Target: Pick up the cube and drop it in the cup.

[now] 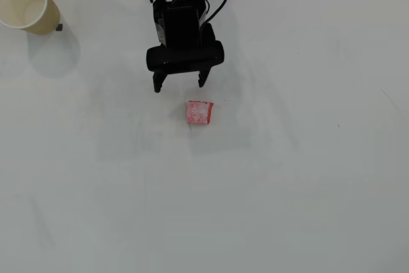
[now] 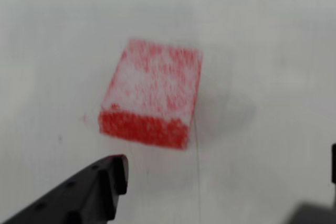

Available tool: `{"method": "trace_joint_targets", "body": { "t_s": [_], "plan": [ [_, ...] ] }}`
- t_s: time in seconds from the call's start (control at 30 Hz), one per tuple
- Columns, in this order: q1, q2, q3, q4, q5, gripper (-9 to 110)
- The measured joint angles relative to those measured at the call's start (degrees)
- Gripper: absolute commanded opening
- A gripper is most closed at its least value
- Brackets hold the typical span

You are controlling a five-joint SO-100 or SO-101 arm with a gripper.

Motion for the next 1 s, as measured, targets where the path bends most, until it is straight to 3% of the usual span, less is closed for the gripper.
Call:
{"method": "trace_joint_targets", "body": {
  "t_s": [1.0],
  "plan": [
    [-4.5, -18.7, -7.8, -9.8, 0.0, 35]
  ]
}}
